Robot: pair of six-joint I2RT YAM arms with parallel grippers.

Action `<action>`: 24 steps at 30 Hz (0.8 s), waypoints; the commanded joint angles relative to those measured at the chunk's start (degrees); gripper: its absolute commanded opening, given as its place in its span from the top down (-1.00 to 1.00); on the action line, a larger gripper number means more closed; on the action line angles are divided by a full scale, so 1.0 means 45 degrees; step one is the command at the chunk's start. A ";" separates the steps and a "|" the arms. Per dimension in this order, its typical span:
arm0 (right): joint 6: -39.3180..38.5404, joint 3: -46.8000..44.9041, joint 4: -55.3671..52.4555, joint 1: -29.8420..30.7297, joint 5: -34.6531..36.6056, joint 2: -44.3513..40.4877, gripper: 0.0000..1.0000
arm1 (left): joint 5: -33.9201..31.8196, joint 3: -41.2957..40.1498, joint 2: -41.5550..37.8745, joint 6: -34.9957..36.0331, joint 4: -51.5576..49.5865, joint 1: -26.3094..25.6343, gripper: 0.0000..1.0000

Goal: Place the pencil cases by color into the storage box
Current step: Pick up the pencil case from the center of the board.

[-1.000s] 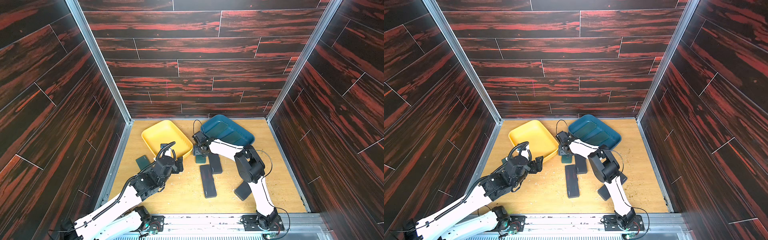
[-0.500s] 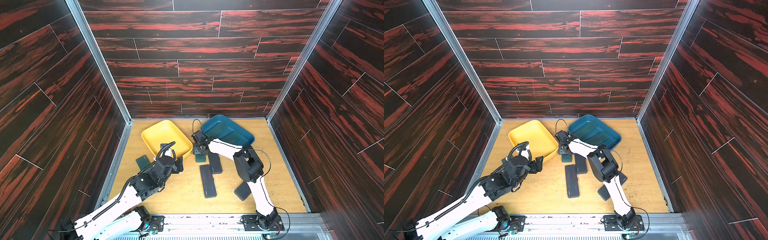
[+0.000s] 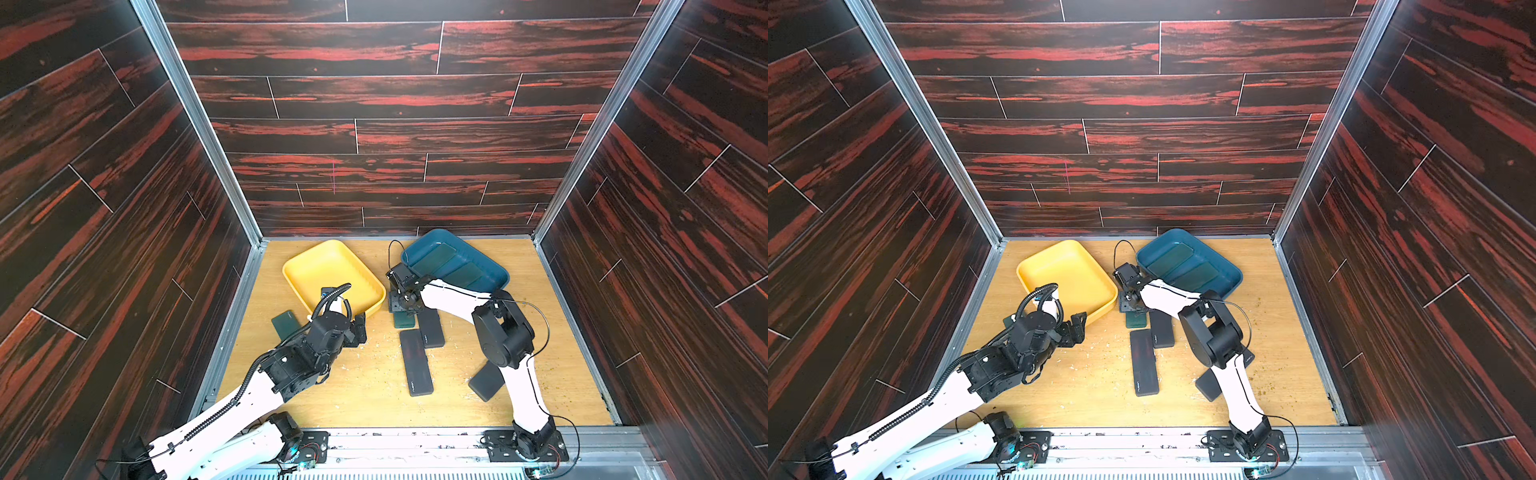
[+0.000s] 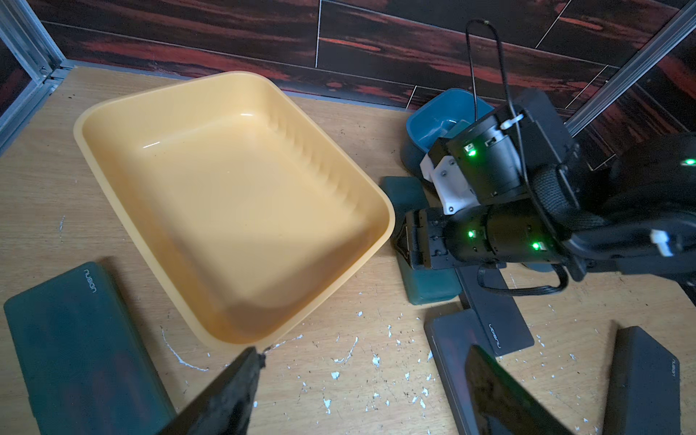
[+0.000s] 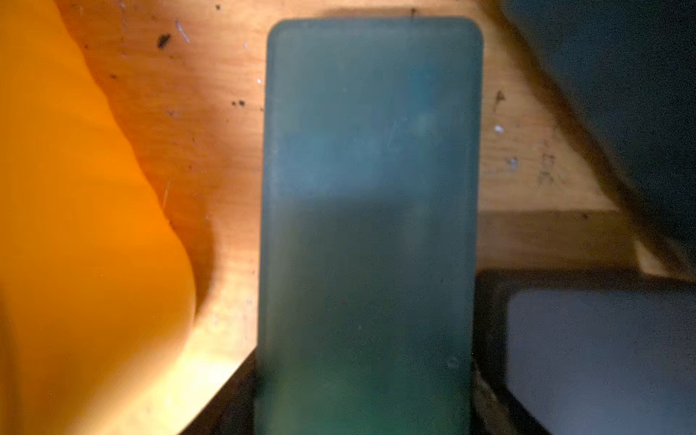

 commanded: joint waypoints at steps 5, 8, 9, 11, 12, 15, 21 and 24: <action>-0.0278 -0.0395 0.0300 0.0066 -0.0410 -0.1881 -0.15 | -0.0315 0.0222 0.0045 -0.0095 -0.0145 0.0004 -0.72; -0.0351 -0.0453 0.0356 0.0066 -0.0568 -0.2301 -0.15 | -0.0363 0.0262 0.0106 -0.0042 -0.0171 0.0004 -0.72; -0.0364 -0.0472 0.0380 0.0066 -0.0594 -0.2431 -0.14 | -0.0373 0.0292 0.0157 -0.0041 -0.0187 0.0004 -0.72; -0.0412 -0.0494 0.0424 0.0066 -0.0703 -0.2750 -0.14 | -0.0393 0.0375 0.0238 -0.0002 -0.0211 0.0004 -0.72; -0.0451 -0.0493 0.0403 0.0076 -0.0780 -0.2897 -0.14 | -0.0397 0.0399 0.0252 0.0016 -0.0226 0.0004 -0.72; -0.0531 -0.0493 0.0400 0.0066 -0.1017 -0.3355 -0.14 | -0.0450 0.0495 0.0353 0.0115 -0.0211 0.0004 -0.72; -0.0642 -0.0471 0.0287 -0.0021 -0.1524 -0.4296 -0.15 | -0.0432 0.0778 0.0772 0.0403 -0.0173 0.0004 -0.72; -0.0431 -0.0551 0.0377 -0.0342 -0.2183 -0.4701 -0.14 | -0.0382 0.0940 0.0963 0.0564 -0.0066 0.0004 -0.72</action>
